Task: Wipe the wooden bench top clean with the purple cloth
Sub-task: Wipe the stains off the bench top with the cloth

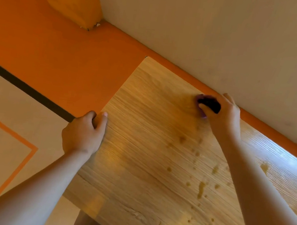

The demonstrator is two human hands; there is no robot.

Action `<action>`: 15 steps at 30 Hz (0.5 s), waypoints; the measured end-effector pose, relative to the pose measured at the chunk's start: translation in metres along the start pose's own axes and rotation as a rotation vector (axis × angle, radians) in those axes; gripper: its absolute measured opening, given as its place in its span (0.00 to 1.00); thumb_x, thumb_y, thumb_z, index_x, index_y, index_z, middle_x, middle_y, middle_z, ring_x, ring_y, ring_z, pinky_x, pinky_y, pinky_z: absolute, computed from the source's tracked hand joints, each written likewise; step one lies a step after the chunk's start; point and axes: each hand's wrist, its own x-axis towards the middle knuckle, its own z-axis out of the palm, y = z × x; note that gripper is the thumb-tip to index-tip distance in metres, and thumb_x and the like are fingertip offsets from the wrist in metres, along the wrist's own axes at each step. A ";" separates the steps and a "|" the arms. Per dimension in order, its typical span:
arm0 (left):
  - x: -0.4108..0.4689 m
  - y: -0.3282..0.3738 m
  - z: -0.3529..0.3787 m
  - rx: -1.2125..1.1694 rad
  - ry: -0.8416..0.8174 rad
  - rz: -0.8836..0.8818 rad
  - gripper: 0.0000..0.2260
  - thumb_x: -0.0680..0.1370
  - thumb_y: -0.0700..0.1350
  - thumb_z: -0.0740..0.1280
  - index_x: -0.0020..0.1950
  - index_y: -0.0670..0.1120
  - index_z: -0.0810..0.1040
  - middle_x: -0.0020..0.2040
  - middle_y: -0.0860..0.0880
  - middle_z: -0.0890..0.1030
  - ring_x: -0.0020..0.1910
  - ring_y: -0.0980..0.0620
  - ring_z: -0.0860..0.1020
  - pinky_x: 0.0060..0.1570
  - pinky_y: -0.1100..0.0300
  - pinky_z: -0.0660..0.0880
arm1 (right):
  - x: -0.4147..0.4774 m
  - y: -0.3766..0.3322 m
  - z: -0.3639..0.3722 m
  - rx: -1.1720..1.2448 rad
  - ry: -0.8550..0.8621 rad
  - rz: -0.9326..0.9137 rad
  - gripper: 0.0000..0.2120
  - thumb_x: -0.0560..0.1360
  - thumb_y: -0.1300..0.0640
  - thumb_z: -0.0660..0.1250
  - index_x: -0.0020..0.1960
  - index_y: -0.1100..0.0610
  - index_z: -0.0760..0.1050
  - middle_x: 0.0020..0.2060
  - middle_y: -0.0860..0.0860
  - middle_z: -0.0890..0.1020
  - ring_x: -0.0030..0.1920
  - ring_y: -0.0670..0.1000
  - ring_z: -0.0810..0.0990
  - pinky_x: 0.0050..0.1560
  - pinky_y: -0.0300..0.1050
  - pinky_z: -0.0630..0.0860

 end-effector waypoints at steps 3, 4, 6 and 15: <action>-0.001 0.000 0.000 -0.013 0.009 0.003 0.21 0.80 0.58 0.56 0.33 0.47 0.70 0.25 0.50 0.72 0.24 0.49 0.71 0.26 0.62 0.59 | -0.013 -0.014 0.013 0.045 0.011 0.004 0.12 0.72 0.59 0.72 0.55 0.54 0.79 0.50 0.49 0.77 0.50 0.48 0.78 0.50 0.50 0.79; -0.001 0.000 0.000 -0.014 0.010 0.005 0.21 0.80 0.58 0.56 0.33 0.47 0.70 0.25 0.50 0.72 0.24 0.49 0.70 0.26 0.62 0.59 | -0.026 -0.024 0.019 0.070 -0.022 -0.020 0.12 0.72 0.58 0.72 0.56 0.52 0.79 0.50 0.47 0.77 0.49 0.46 0.77 0.50 0.47 0.80; -0.001 0.000 0.000 -0.020 0.016 0.013 0.21 0.80 0.58 0.56 0.33 0.47 0.70 0.25 0.50 0.72 0.24 0.49 0.70 0.26 0.62 0.59 | -0.062 -0.049 0.033 0.105 -0.137 -0.110 0.13 0.72 0.57 0.72 0.55 0.49 0.79 0.49 0.44 0.76 0.49 0.42 0.76 0.51 0.39 0.78; 0.000 -0.003 0.001 -0.030 0.023 0.026 0.20 0.81 0.58 0.56 0.34 0.48 0.71 0.26 0.51 0.72 0.25 0.52 0.70 0.26 0.62 0.58 | -0.153 -0.094 0.064 0.143 -0.535 -0.573 0.12 0.73 0.53 0.68 0.56 0.54 0.78 0.48 0.50 0.78 0.49 0.48 0.76 0.45 0.44 0.78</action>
